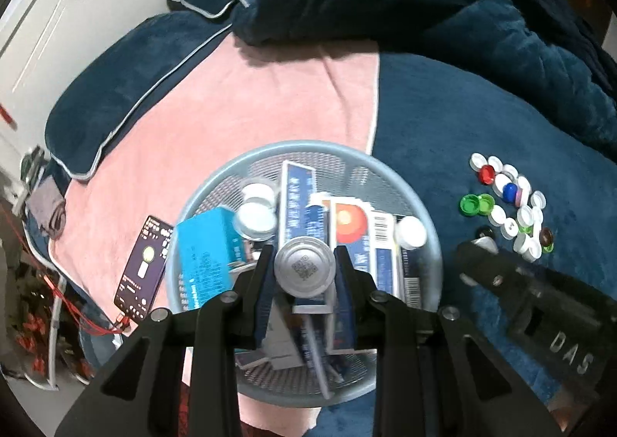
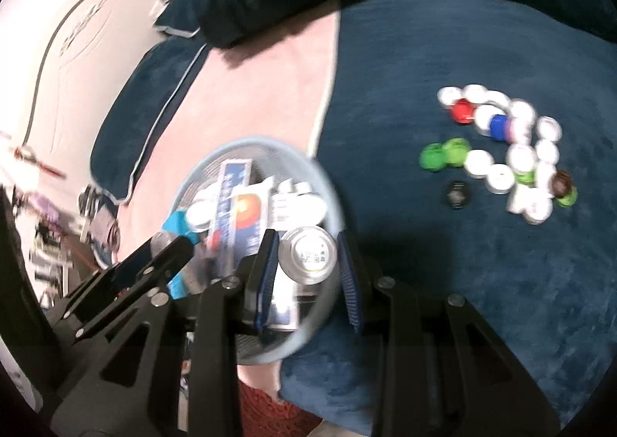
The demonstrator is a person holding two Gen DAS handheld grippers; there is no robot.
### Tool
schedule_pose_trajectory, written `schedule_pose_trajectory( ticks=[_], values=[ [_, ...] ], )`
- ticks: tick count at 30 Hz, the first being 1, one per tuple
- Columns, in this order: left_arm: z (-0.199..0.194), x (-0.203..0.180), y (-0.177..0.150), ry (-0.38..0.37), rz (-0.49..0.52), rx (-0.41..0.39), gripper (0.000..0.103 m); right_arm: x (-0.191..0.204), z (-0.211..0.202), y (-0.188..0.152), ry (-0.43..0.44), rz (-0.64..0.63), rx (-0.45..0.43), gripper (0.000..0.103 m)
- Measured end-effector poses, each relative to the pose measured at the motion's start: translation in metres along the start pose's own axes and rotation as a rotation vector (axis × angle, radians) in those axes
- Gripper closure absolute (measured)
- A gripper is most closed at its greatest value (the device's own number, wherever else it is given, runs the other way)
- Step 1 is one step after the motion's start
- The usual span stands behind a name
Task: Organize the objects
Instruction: 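Carry both white caps over the basket and release them inside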
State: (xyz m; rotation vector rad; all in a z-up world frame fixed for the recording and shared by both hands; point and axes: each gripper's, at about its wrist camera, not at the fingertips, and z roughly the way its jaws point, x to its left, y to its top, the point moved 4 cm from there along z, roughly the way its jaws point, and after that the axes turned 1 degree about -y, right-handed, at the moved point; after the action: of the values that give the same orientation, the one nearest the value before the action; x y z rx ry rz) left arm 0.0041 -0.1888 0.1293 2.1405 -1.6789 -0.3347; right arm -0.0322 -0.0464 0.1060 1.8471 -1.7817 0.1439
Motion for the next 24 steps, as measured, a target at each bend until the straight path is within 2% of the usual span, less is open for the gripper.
schedule_pose_trajectory(
  ticks=[4,7,15,16,17,18,19,20,21,22,23,24],
  values=[
    [0.001,0.028,0.002,-0.099,-0.115,0.008,0.073,0.026,0.011,-0.001,0.031,-0.055,0.021,0.071],
    [0.002,0.045,0.004,-0.131,-0.179,0.010,0.073,0.036,0.024,-0.001,0.072,-0.053,0.059,0.071],
    [0.020,0.067,-0.001,-0.107,-0.214,0.052,0.072,0.056,0.049,-0.003,0.112,-0.053,0.117,0.070],
    [0.021,0.069,-0.001,-0.104,-0.220,0.056,0.067,0.057,0.050,-0.003,0.124,-0.049,0.119,0.069],
    [0.020,0.073,-0.002,-0.092,-0.234,0.056,0.055,0.056,0.050,-0.002,0.125,-0.043,0.118,0.065],
    [0.020,0.077,-0.002,-0.077,-0.243,0.056,0.047,0.054,0.050,-0.002,0.122,-0.037,0.115,0.057],
    [0.018,0.082,-0.003,-0.062,-0.252,0.053,0.032,0.050,0.048,-0.001,0.115,-0.026,0.108,0.051],
    [0.017,0.086,-0.003,-0.057,-0.258,0.049,0.021,0.047,0.047,0.000,0.111,-0.019,0.105,0.036],
    [0.016,0.089,-0.004,-0.055,-0.259,0.049,0.017,0.042,0.046,0.001,0.104,-0.009,0.101,0.019],
    [0.015,0.090,-0.004,-0.049,-0.253,0.051,0.012,0.039,0.044,0.002,0.091,-0.004,0.093,0.012],
    [0.015,0.090,-0.004,-0.038,-0.243,0.050,0.011,0.036,0.041,0.003,0.067,-0.009,0.082,0.006],
    [0.014,0.090,-0.005,-0.014,-0.226,0.051,0.011,0.034,0.038,0.004,0.032,-0.029,0.070,0.005]
  ],
)
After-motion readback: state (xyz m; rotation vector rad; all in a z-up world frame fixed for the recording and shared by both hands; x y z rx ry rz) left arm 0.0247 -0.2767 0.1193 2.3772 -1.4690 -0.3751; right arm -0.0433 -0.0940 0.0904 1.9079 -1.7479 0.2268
